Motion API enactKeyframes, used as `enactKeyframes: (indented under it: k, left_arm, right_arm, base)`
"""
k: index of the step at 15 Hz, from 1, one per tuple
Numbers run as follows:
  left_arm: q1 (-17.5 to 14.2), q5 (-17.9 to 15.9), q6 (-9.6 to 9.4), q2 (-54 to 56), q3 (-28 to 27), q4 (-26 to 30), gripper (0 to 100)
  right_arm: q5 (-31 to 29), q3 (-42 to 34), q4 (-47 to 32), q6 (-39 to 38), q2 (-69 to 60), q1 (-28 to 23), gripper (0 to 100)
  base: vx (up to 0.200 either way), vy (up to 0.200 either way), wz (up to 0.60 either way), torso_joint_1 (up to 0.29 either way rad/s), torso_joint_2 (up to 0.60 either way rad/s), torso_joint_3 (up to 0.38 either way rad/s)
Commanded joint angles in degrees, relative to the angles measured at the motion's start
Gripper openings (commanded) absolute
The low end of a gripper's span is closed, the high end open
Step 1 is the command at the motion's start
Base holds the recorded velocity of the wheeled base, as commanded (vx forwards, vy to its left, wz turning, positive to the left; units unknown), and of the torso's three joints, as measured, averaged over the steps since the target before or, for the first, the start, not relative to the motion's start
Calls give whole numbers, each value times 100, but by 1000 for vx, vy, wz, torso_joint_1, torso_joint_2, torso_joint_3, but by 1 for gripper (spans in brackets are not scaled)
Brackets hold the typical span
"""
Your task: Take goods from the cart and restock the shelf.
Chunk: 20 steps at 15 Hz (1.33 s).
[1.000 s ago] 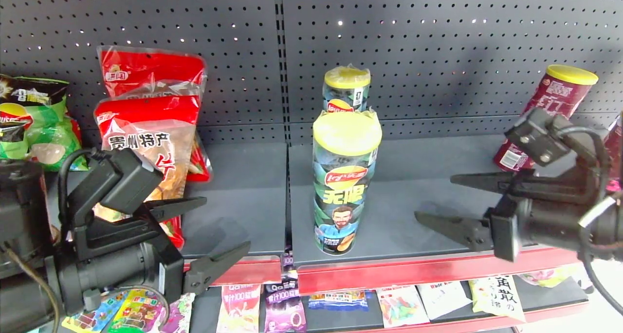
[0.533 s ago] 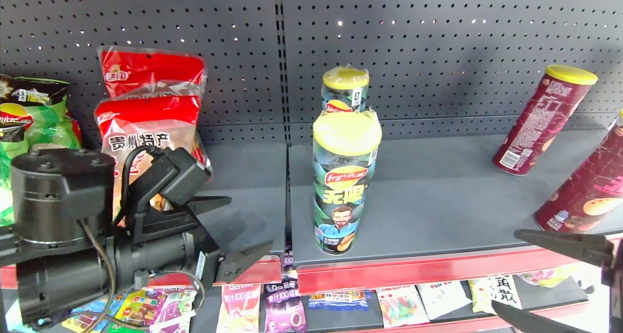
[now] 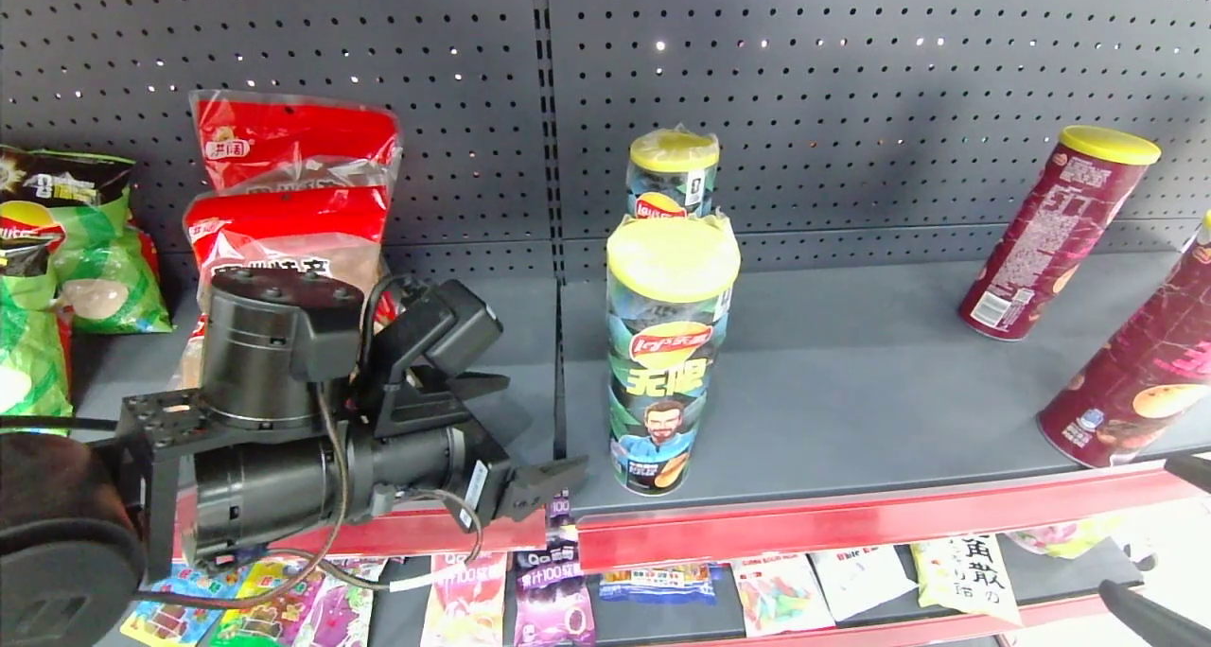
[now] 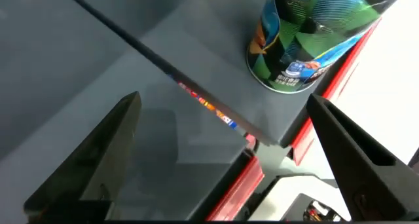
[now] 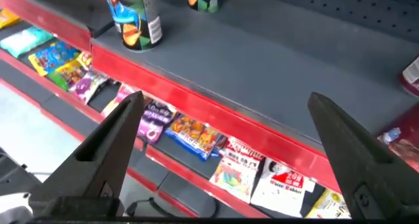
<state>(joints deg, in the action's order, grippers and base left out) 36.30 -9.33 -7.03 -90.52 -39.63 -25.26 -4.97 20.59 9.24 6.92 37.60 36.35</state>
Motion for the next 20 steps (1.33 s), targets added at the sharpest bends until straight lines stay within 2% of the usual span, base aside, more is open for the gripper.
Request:
enactKeyframes:
  k: [1,5,12,16,20]
  left_arm:
    - [96,10,0,-265,-141,-5,100]
    - [149,10,0,-529,-458,3,100]
    - [123,19,-9,-511,-291,3,100]
    - [87,186,-9,-625,-370,3,100]
    - [79,194,0,-669,-396,3,100]
  right_arm:
    - [-4,-2,-1,2,-138,-76,100]
    - [-4,6,-1,-7,-147,-155,100]
    - [5,-11,-1,-7,-147,-190,100]
    - [5,-11,-1,-16,-147,-260,100]
    - [5,-11,-1,-16,-147,-269,100]
  base:
    - [0,0,0,0,0,0]
    - [0,0,0,0,0,0]
    - [0,0,0,0,0,0]
    - [0,0,0,0,0,0]
    - [0,0,0,0,0,0]
